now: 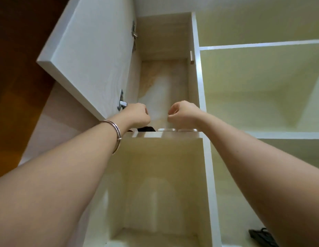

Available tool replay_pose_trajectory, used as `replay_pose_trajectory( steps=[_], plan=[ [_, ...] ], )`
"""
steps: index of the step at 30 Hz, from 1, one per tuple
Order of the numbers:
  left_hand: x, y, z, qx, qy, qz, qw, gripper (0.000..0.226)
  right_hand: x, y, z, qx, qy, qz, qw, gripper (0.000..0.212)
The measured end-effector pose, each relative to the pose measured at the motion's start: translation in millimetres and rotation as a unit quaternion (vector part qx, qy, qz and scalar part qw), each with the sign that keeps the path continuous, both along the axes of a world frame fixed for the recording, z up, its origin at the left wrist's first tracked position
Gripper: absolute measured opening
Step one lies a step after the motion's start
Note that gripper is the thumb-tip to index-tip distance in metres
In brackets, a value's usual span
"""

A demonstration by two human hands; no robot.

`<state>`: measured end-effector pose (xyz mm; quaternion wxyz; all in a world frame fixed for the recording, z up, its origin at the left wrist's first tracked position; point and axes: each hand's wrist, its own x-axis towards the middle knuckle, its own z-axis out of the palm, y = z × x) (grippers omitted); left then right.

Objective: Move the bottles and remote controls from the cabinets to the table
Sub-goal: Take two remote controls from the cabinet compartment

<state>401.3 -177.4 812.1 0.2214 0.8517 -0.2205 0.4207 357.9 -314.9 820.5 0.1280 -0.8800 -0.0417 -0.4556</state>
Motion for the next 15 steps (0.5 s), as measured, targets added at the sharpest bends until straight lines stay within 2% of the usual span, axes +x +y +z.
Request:
replay_pose_trajectory(
  steps=[2, 4, 7, 9, 15],
  plan=[
    [7.6, -1.4, 5.2, 0.045, 0.032, 0.028, 0.998, 0.018, 9.1, -2.5, -0.9, -0.017, 0.05, -0.026, 0.998, 0.03],
    [17.6, -5.2, 9.1, 0.071, 0.051, 0.035, 0.996, 0.029, 16.7, -6.4, -2.4, -0.025, 0.07, -0.037, 0.997, 0.031],
    [22.1, -11.3, 8.7, 0.102, 0.075, 0.032, 0.991, 0.027, 22.0, -8.8, -5.3, -0.037, 0.071, -0.041, 0.996, 0.028],
    [19.9, -15.4, 7.9, 0.104, 0.098, 0.041, 0.989, 0.033, 22.5, -8.6, -6.7, -0.044, 0.07, -0.043, 0.996, 0.035],
    [22.2, -12.5, 13.9, 0.11, 0.091, 0.053, 0.988, 0.03, 21.8, -10.5, -8.6, -0.054, 0.053, -0.033, 0.997, 0.039]
  ],
)
